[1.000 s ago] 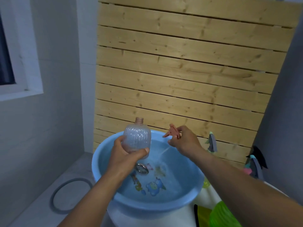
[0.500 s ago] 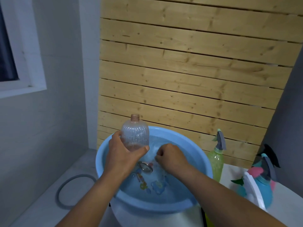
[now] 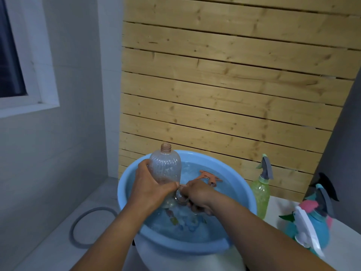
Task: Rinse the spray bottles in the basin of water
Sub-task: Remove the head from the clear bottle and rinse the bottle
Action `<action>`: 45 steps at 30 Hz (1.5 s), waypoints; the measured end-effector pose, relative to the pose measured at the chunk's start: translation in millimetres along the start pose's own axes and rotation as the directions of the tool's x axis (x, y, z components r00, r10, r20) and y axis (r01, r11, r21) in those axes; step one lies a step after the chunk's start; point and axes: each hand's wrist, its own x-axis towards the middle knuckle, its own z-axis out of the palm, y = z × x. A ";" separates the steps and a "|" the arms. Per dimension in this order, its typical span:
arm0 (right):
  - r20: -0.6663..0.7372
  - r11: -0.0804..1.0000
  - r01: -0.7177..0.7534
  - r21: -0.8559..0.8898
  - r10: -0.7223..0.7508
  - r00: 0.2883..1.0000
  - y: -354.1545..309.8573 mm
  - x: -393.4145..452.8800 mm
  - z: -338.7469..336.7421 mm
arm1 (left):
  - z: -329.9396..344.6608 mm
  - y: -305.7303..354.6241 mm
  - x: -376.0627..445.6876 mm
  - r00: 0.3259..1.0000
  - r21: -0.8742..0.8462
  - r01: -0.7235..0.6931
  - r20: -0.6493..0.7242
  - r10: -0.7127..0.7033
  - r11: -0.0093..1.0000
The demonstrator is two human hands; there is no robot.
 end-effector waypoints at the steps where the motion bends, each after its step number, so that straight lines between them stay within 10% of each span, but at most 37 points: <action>1: -0.014 0.998 -0.026 0.065 0.027 1.000 0.6 -0.8 -4.1 | -0.3 0.0 -0.6 1.000 -0.009 -0.002 0.001 0.002 1.000; 11: -0.178 0.868 -0.057 0.494 0.165 0.970 1.5 -27.2 -27.6 | -5.5 4.9 -8.0 0.999 0.072 -0.025 -0.020 0.026 0.997; 24: -0.484 0.912 0.183 0.367 0.019 0.875 -2.1 -41.4 -49.9 | -3.2 -1.5 -5.7 0.987 0.362 0.006 0.150 -0.065 0.932; 45: -0.502 0.930 0.367 0.034 -0.302 0.811 -40.4 -63.7 -52.3 | -3.5 -3.7 -7.6 0.966 0.406 -0.022 0.243 -0.084 0.914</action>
